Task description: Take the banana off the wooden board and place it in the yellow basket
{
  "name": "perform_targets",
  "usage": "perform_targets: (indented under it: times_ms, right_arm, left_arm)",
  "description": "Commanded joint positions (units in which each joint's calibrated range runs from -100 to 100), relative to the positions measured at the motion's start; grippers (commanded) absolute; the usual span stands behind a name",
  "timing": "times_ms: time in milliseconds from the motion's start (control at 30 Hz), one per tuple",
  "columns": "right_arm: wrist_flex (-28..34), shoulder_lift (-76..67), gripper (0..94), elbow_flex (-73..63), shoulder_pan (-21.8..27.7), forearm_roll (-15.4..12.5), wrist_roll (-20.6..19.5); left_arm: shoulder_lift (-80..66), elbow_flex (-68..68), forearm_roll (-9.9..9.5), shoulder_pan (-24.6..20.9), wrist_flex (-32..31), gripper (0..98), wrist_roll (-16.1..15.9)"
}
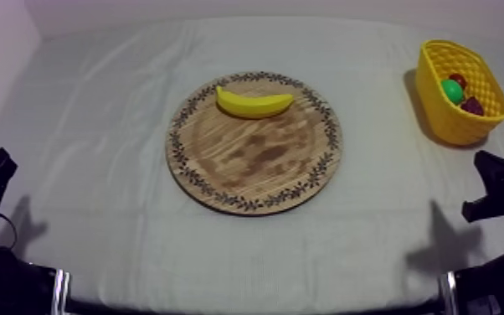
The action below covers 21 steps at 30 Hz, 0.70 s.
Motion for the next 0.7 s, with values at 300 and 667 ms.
perform_targets:
  times_ms: [300,667]
  right_arm:
    - [0.0,0.0,0.5,0.0,-0.1,0.0,-0.3]
    - [-0.4,0.0,0.5,0.0,-0.4,-0.1,0.2]
  left_arm:
    - [0.0,0.0,0.03,0.0,0.0,0.1,0.0]
    - [0.0,0.0,0.03,0.0,0.0,0.1,0.0]
